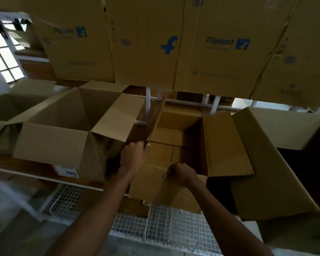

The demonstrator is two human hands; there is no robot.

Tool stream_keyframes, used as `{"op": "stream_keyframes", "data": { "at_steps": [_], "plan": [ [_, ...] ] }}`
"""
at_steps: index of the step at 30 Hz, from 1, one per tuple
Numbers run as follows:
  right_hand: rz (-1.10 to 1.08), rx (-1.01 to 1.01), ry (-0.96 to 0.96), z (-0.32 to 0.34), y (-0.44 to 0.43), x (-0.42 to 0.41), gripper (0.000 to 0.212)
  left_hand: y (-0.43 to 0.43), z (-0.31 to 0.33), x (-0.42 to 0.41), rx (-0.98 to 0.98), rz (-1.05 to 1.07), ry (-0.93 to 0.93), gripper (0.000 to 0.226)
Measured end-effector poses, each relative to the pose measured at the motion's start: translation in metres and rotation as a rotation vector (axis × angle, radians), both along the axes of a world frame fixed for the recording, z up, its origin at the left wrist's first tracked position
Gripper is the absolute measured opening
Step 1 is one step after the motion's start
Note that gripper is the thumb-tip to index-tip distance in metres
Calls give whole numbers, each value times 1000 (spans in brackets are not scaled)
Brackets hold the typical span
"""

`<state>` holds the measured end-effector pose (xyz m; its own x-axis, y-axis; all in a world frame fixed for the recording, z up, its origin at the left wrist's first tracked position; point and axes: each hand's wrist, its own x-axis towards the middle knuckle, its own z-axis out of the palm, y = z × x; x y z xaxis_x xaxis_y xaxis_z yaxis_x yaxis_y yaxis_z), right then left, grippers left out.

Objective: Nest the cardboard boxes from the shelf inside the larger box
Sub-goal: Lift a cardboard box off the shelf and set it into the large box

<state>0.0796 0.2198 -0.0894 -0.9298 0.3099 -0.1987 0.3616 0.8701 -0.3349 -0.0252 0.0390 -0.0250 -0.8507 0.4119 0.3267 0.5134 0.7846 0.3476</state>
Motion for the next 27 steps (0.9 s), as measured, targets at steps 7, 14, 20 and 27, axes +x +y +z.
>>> {"op": "stream_keyframes", "data": {
  "at_steps": [7, 14, 20, 27],
  "plan": [
    [75, 163, 12, 3, -1, 5, 25, -1, 11, 2, 21, 29, 31, 21],
    [50, 219, 64, 10, 6, 31, 24, -3, 20, 16, 65, -3, 98, 27],
    [103, 281, 134, 20, 1, 55, 25, -3, 26, 37, 123, 8, 115, 26],
    [144, 269, 260, 27, -9, 97, 24, -16, 24, 68, 176, 31, 184, 25]
  ]
}}
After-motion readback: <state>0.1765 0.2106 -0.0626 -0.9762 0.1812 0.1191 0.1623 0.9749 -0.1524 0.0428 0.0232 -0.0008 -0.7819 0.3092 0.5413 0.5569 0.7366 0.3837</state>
